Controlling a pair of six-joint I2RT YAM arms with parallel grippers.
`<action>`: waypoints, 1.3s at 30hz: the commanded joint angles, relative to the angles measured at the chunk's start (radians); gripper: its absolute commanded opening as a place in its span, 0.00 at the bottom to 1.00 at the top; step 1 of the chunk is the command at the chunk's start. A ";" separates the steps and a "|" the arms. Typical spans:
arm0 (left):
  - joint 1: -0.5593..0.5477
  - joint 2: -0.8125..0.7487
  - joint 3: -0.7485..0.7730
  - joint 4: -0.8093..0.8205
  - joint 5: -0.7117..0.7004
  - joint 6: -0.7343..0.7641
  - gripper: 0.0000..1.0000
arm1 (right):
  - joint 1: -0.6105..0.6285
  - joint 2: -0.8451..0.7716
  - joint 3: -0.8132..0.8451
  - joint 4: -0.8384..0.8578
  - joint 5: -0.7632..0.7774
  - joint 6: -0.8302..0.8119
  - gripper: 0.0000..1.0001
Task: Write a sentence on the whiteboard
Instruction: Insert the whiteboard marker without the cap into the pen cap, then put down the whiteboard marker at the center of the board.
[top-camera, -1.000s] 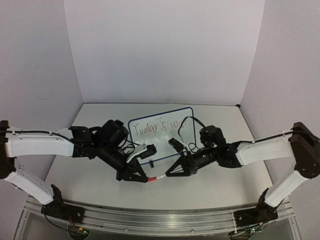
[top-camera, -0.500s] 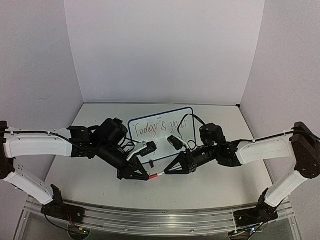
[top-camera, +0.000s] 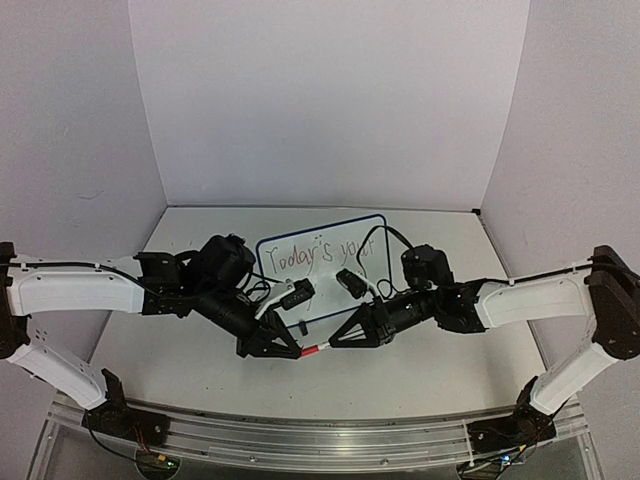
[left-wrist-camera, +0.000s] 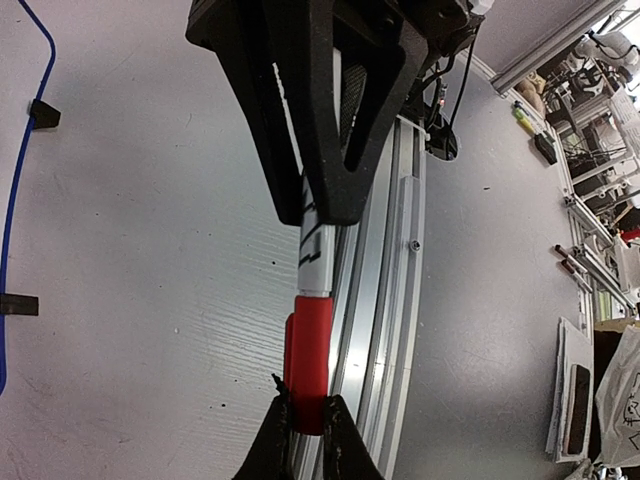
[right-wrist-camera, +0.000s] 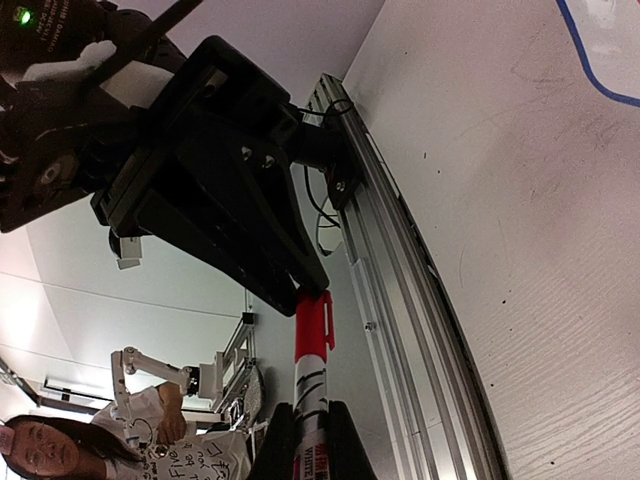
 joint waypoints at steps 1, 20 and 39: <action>0.000 0.012 0.073 0.146 -0.018 -0.027 0.00 | 0.027 -0.040 0.015 0.051 -0.011 -0.002 0.00; 0.000 0.077 0.143 0.204 0.006 -0.024 0.00 | 0.040 -0.036 0.004 0.052 -0.011 -0.007 0.00; 0.188 -0.201 -0.091 0.065 -0.332 -0.265 0.65 | -0.297 -0.247 0.005 -0.597 0.468 -0.194 0.00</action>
